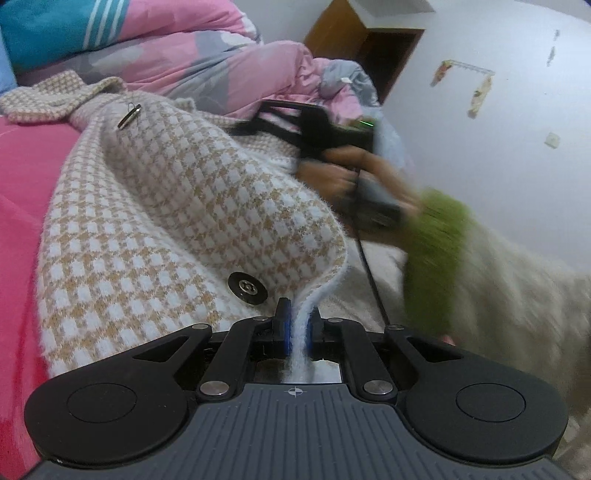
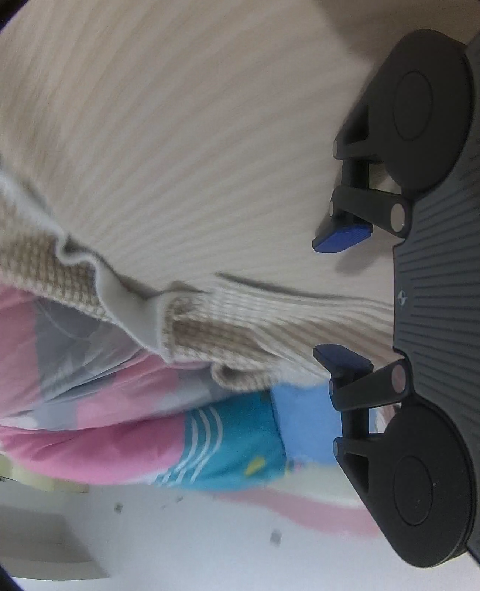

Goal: Fold clothes

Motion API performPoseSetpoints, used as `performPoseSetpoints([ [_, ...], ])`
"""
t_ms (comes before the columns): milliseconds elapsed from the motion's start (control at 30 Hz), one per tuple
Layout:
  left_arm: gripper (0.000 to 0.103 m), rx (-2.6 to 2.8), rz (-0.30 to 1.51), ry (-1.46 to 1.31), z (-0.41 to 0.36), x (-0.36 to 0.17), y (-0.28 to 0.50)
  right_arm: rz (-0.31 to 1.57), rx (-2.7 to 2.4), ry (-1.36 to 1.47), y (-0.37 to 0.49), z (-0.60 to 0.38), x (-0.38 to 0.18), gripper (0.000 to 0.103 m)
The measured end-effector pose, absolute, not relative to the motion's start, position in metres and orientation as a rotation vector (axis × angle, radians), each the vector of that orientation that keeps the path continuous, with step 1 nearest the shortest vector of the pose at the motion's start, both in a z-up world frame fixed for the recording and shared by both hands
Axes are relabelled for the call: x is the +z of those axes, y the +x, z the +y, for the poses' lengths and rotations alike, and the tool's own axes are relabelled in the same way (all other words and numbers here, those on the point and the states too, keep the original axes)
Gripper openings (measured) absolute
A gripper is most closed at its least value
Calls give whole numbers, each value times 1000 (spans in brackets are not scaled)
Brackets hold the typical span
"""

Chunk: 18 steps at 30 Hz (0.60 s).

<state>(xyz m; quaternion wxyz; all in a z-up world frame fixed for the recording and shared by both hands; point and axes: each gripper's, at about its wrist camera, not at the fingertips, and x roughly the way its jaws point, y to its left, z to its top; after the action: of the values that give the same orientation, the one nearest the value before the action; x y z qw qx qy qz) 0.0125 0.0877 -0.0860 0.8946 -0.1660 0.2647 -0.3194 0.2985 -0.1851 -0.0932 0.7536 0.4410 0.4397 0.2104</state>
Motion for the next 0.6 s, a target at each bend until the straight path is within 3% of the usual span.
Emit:
performPoseSetpoints([
  [167, 8, -716, 519, -351, 92, -94, 15, 944, 447, 813, 348, -150, -94, 47],
  [300, 8, -741, 498, -340, 92, -96, 15, 932, 475, 718, 360, -132, -95, 8],
  [433, 7, -764, 480, -278, 85, -90, 14, 834, 537, 600, 356, -133, -69, 4],
  [600, 7, -779, 526, -250, 72, -78, 27, 604, 536, 341, 354, -142, 1, 4],
])
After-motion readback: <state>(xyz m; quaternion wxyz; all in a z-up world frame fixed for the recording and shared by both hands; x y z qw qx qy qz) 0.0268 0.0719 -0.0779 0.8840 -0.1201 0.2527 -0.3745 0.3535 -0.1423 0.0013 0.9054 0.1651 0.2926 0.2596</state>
